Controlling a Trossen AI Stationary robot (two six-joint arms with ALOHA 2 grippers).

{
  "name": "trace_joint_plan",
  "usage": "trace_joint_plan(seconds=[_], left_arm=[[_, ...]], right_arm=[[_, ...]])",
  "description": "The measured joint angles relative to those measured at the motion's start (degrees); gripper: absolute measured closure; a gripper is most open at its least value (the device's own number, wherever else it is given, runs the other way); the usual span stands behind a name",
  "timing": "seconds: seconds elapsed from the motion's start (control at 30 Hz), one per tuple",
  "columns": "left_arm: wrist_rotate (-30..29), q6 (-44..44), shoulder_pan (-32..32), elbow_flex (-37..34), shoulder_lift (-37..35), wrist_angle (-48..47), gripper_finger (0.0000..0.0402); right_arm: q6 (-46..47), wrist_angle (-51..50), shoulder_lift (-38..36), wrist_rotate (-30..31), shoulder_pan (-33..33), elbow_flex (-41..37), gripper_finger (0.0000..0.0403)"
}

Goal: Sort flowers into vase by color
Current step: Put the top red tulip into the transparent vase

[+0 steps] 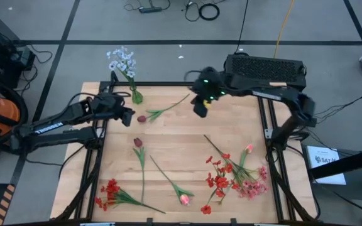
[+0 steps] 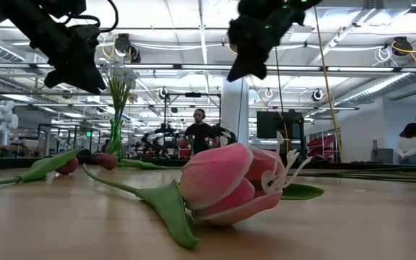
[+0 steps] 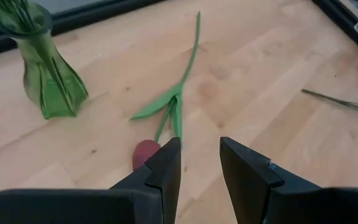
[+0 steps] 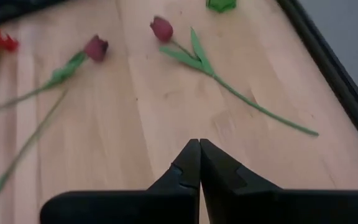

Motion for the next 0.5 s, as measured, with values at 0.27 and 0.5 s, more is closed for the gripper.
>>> trace_joint_plan(seconds=[0.27,0.5], left_arm=[[0.0,-7.23,-1.33,-0.04,4.23,-4.68,0.0284],[-0.03,-8.8,-2.71,-0.05,12.05,-5.24,0.0284]], right_arm=[[-5.97,-9.33,14.78,-0.17,3.84,15.31,0.0403],[-6.11,-8.94,18.61,0.1,5.28,16.86,0.0403]])
